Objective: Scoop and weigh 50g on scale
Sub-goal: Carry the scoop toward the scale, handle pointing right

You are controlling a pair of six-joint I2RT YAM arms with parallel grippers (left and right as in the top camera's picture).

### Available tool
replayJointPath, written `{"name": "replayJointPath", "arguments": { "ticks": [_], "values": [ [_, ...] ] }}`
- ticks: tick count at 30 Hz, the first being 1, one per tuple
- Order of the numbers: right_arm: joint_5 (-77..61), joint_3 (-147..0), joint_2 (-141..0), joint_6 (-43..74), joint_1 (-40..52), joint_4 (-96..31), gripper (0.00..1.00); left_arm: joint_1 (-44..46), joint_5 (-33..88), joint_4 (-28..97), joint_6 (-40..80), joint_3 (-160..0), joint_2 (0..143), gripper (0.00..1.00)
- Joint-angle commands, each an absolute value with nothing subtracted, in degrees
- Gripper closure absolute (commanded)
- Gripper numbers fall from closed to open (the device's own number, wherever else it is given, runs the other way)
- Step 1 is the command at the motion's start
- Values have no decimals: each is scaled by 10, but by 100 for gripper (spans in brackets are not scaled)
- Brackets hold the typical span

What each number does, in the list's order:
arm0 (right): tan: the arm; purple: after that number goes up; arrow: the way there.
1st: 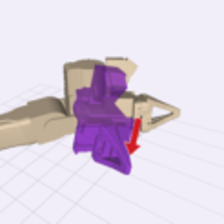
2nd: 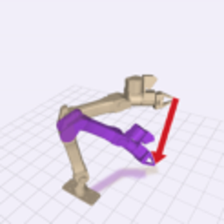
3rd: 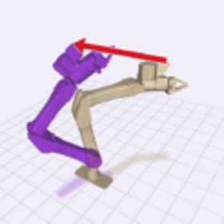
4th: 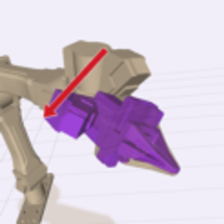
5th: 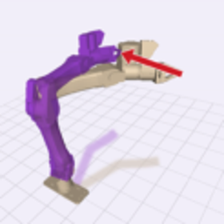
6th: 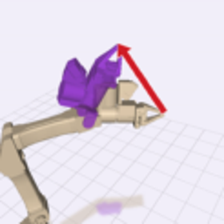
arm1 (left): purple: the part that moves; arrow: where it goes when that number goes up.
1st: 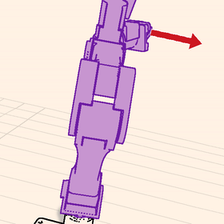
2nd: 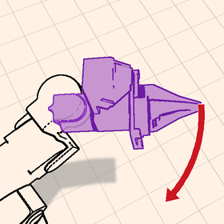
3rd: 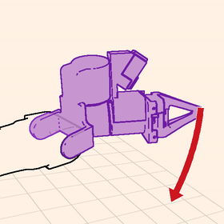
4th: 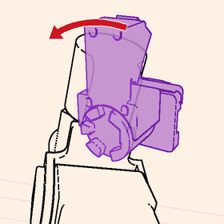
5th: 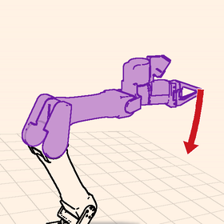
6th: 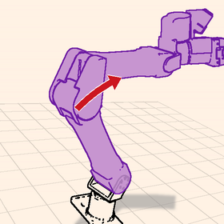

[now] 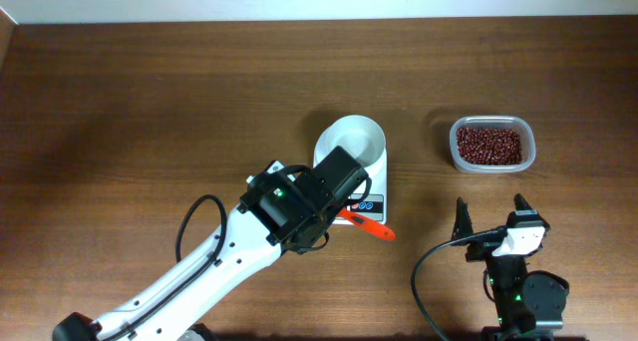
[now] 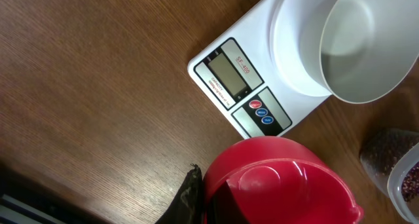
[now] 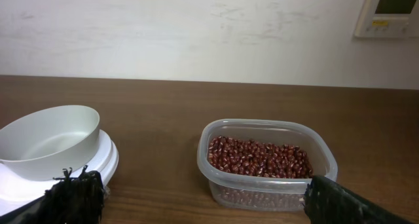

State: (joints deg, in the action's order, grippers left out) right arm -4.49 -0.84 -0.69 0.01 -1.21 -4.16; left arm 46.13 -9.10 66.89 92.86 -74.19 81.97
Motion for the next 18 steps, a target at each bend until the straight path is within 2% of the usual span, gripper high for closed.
{"name": "replayJointPath", "arguments": {
  "ticks": [1, 18],
  "values": [
    [-42, -3, -3, 0, -15, -41, 1, 463, -104, 673, 938, -747, 820, 100],
    [-42, -3, -4, 0, -15, -41, 1, 463, -106, 693, 938, -747, 820, 100]
  ]
}}
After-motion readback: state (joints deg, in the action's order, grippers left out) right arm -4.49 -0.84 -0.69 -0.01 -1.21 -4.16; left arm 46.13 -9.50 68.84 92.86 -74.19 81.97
